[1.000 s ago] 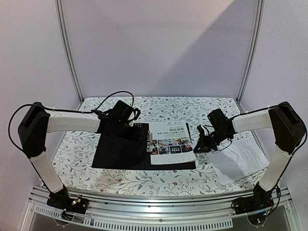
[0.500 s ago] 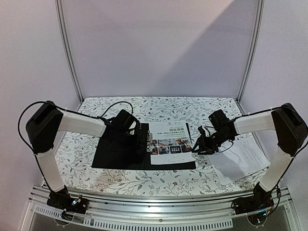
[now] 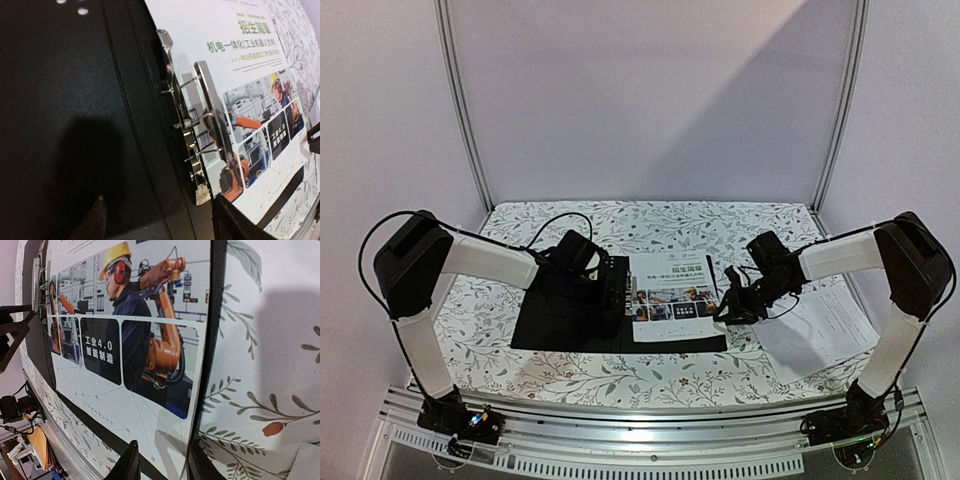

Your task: Put the files into the folder

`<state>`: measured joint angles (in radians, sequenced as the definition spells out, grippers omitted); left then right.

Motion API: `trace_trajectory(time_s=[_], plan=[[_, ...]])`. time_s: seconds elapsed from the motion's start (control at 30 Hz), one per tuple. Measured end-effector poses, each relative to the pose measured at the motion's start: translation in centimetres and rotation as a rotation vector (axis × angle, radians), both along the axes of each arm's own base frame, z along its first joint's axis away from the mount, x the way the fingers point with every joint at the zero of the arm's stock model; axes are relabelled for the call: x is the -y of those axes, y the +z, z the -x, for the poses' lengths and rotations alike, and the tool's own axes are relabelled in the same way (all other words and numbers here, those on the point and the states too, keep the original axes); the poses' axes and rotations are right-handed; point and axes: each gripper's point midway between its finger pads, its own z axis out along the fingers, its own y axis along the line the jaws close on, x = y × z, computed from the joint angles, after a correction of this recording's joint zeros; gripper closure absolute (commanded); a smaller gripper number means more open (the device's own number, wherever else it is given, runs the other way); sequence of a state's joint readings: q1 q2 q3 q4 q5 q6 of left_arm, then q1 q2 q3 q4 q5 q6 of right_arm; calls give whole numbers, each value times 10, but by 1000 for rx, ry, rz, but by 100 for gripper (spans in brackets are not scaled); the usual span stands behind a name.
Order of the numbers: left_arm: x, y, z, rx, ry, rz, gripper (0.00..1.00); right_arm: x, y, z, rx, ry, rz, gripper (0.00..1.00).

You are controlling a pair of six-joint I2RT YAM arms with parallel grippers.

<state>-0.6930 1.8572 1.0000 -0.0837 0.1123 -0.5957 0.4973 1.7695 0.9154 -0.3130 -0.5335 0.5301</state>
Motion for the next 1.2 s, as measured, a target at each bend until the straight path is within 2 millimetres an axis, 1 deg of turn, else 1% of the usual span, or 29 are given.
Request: trace_trajectory(time_s=[0.2, 0.33, 0.6, 0.7, 0.8, 0.97, 1.1, 1.2], plan=[[3, 1, -1, 6, 8, 36, 27, -3, 2, 0, -14, -13, -19, 71], [4, 1, -2, 9, 9, 43, 27, -6, 4, -1, -18, -18, -37, 75], [5, 1, -2, 16, 9, 54, 27, -9, 6, -2, -28, -37, -61, 76], [5, 1, -2, 17, 9, 58, 27, -9, 6, -2, -30, -39, -60, 77], [5, 1, -2, 18, 9, 59, 27, -8, 5, -1, -34, -40, -59, 82], [6, 1, -2, 20, 8, 62, 27, -6, -1, 3, -55, -47, -50, 84], [6, 1, -2, 21, 7, 64, 27, -6, -6, 4, -72, -55, -44, 99], [6, 1, -2, 21, 7, 65, 27, -5, -9, 5, -82, -57, -40, 100]])
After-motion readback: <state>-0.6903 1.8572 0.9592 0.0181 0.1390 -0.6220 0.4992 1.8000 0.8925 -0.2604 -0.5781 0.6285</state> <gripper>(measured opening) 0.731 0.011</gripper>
